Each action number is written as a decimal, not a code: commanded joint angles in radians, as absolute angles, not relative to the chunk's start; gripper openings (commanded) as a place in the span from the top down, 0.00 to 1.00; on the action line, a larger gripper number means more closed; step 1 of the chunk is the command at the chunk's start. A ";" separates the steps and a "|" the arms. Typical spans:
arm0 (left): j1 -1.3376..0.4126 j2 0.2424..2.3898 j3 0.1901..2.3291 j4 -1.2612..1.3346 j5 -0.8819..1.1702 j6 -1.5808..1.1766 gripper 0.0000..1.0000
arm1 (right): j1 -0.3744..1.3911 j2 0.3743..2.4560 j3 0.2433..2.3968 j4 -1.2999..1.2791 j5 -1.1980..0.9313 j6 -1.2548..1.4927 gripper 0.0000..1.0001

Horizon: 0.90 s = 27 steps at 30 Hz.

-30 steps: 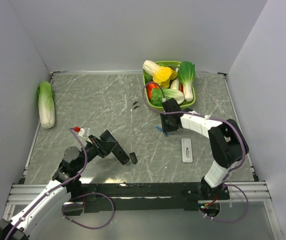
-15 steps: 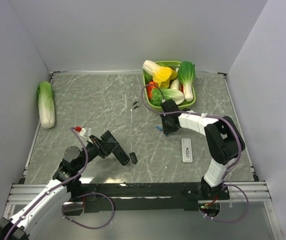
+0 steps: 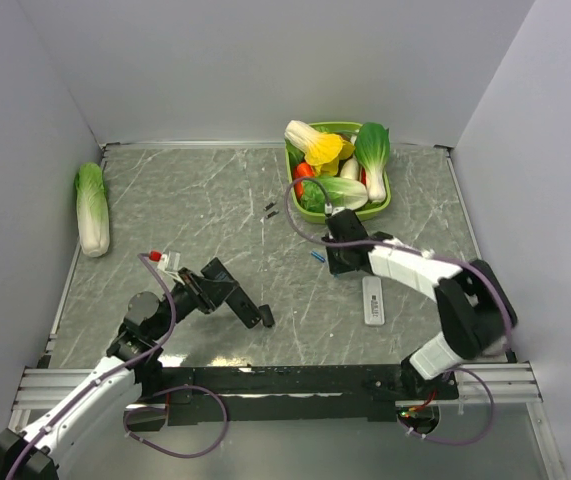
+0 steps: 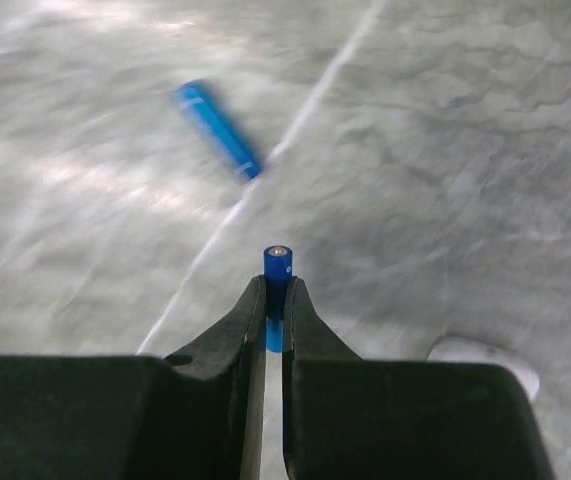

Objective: Load the batteries into the remote control
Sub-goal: Pick up the battery from the center of the board, then load the battery into the remote control.

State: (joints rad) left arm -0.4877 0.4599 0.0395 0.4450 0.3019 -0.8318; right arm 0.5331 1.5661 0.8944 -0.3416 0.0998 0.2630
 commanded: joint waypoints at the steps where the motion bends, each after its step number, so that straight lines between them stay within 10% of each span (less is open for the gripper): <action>1: -0.485 0.486 0.029 0.600 0.305 -0.887 0.99 | 0.606 1.353 0.847 -0.215 0.113 0.236 1.00; 27: -0.485 0.618 0.017 0.913 0.248 -1.065 0.99 | 1.097 1.000 0.600 0.426 0.018 0.129 1.00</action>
